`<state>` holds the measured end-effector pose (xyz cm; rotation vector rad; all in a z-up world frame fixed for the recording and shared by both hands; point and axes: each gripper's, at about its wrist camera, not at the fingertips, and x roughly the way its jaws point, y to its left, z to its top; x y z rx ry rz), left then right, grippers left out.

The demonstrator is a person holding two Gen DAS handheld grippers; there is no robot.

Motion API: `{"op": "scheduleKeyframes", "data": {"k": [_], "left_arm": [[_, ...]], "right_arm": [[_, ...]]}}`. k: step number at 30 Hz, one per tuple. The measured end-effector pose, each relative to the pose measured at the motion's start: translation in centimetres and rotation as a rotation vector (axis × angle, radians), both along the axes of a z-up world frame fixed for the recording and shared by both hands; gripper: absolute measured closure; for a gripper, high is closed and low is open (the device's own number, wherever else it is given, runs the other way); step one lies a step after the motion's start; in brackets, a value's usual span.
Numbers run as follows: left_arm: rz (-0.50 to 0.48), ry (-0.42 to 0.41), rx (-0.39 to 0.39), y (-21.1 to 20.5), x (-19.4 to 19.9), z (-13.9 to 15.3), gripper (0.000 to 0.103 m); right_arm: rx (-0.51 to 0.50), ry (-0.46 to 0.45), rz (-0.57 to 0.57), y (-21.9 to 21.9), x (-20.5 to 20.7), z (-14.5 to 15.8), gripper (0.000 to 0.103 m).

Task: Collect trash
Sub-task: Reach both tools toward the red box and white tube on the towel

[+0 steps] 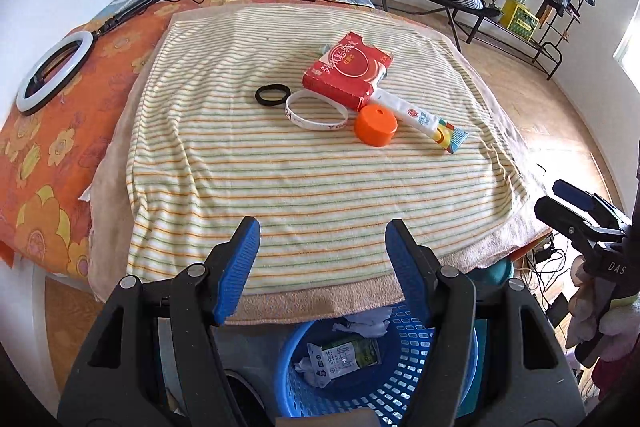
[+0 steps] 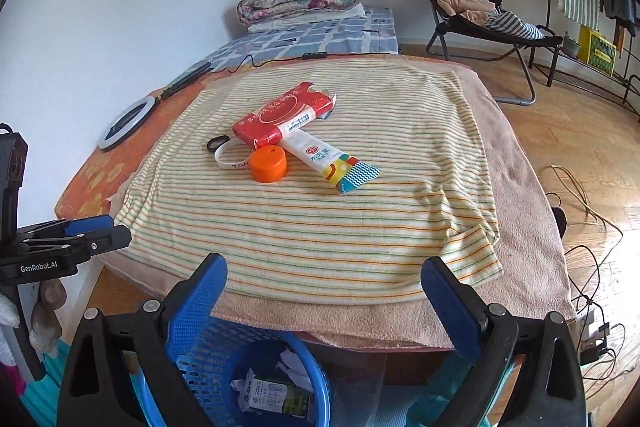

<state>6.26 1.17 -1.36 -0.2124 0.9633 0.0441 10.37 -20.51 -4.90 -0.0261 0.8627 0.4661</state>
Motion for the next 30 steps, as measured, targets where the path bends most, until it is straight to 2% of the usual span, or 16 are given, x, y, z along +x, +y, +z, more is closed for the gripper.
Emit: {"op": "scheduleKeyframes", "data": {"k": [4, 10, 20, 22, 24, 27, 30], "left_arm": [[0.002, -0.005, 0.030, 1.5, 2.2, 0.3, 0.036], [0.008, 0.017, 0.016, 3.7, 5.6, -0.9, 0.036], [0.018, 0.019, -0.032, 6.9, 10.8, -2.6, 0.036], [0.022, 0.021, -0.055, 7.7, 11.8, -3.0, 0.043], [0.021, 0.032, -0.074, 8.3, 12.8, -3.6, 0.055], [0.014, 0.055, -0.096, 8.8, 14.1, -4.6, 0.067], [-0.001, 0.073, -0.103, 8.9, 15.0, -5.6, 0.074]], "right_arm": [[0.029, 0.029, 0.000, 0.4, 2.3, 0.4, 0.004], [0.037, 0.053, 0.009, 1.5, 5.6, 0.3, 0.004], [0.139, 0.147, -0.023, 3.5, 11.9, -0.2, 0.005], [0.168, 0.169, -0.020, 4.2, 13.3, -0.6, 0.009], [0.189, 0.190, -0.011, 4.9, 14.7, -1.1, 0.015], [0.239, 0.235, 0.000, 6.0, 16.8, -2.2, 0.023], [0.288, 0.288, 0.011, 7.1, 18.7, -3.4, 0.031]]}}
